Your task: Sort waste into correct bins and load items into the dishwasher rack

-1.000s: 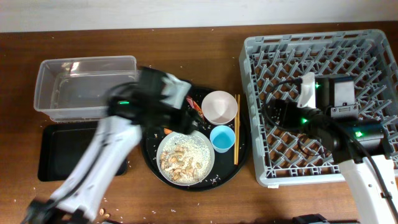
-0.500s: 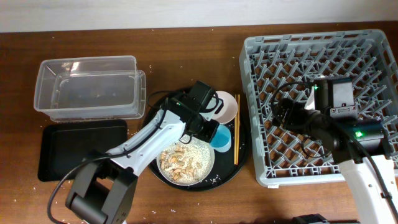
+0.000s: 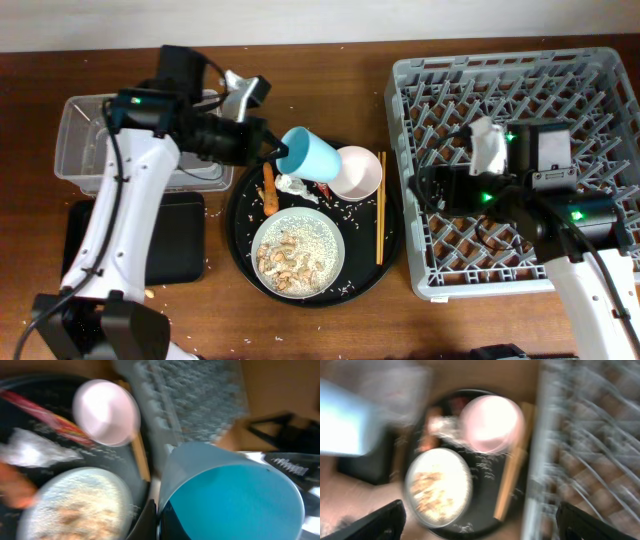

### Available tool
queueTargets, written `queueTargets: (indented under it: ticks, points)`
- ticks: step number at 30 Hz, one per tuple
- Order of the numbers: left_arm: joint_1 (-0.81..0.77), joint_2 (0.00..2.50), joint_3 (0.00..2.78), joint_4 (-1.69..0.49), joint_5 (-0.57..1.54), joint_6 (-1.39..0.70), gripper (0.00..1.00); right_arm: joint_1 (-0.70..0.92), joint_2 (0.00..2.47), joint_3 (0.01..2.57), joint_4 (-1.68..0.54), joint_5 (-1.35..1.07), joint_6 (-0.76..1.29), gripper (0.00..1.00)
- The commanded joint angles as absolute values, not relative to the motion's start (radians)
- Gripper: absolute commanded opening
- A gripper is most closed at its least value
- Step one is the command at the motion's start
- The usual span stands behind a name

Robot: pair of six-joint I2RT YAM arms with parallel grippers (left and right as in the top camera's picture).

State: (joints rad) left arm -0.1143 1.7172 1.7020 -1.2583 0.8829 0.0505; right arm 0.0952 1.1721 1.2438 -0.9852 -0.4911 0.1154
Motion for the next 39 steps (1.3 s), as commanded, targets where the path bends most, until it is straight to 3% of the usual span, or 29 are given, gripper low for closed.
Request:
queueTargets:
  ticks: [1, 16, 22, 27, 31, 39]
  points:
    - [-0.081, 1.747, 1.697, -1.337, 1.23, 0.228, 0.0, 0.116, 1.172, 1.261, -0.905, -0.846, -0.056, 0.92]
    - [-0.138, 1.749, 1.698, -1.382, 1.364, 0.241, 0.0, 0.38, 1.2, 1.261, -0.657, -0.928, -0.154, 0.92]
    - [-0.136, 1.749, 1.698, -1.43, 1.346, 0.241, 0.0, 0.374, 1.214, 1.262, -0.674, -0.764, -0.149, 0.84]
    - [-0.135, 1.749, 1.698, -1.479, 1.264, 0.242, 0.0, 0.351, 1.214, 1.262, -0.683, -0.756, -0.154, 0.85]
    - [-0.137, 1.749, 1.698, -1.479, 1.266, 0.241, 0.0, 0.353, 1.214, 1.262, -0.673, -0.991, -0.281, 0.96]
    - [-0.138, 1.747, 1.698, -1.513, 1.34, 0.242, 0.0, 0.353, 1.22, 1.262, -0.655, -0.96, -0.274, 0.96]
